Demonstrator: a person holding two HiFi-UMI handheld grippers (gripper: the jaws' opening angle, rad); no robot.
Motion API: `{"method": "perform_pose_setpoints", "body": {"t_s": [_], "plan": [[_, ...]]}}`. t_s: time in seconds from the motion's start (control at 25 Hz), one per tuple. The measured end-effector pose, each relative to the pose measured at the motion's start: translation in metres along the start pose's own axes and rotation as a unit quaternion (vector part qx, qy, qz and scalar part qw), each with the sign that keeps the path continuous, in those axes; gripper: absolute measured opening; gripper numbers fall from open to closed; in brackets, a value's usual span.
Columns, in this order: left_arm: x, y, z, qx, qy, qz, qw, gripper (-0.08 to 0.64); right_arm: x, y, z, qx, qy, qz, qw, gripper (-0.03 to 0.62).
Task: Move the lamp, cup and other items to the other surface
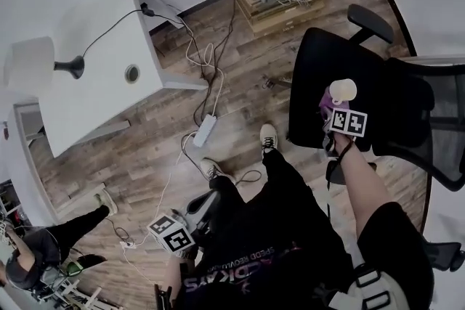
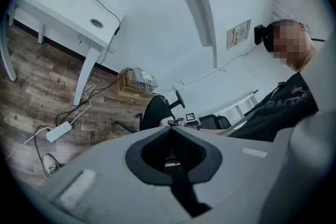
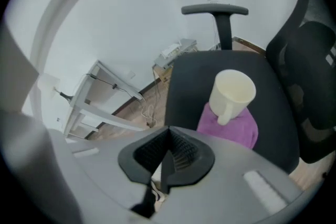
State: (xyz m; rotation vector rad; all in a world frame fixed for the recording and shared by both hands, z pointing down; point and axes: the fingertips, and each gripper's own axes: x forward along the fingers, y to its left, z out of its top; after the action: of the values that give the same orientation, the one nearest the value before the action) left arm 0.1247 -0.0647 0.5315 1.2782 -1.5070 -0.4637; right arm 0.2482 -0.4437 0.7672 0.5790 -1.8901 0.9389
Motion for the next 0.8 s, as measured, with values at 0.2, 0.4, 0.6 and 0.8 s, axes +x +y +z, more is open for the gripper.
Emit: {"method": "perform_pose_setpoints", "body": {"t_s": [0.2,0.4,0.6,0.8], "plan": [[-0.030,0.012,0.019,0.038,-0.003,-0.035,0.9987,0.003,-0.047,0.129,0.010,-0.040,-0.064,0.144,0.987,0.005],[-0.094,0.039,0.043,0.082,-0.017,-0.077,0.9935,0.003,-0.092,0.292,-0.029,-0.085,-0.087,0.282,0.952,0.005],[-0.156,0.053,0.041,0.110,-0.004,-0.147,0.9830,0.005,-0.128,0.460,-0.117,-0.187,-0.047,0.398,0.897,0.005],[-0.217,0.056,0.007,0.107,0.053,-0.241,0.9633,0.005,-0.157,0.580,-0.226,-0.345,0.017,0.481,0.806,0.005]]}}
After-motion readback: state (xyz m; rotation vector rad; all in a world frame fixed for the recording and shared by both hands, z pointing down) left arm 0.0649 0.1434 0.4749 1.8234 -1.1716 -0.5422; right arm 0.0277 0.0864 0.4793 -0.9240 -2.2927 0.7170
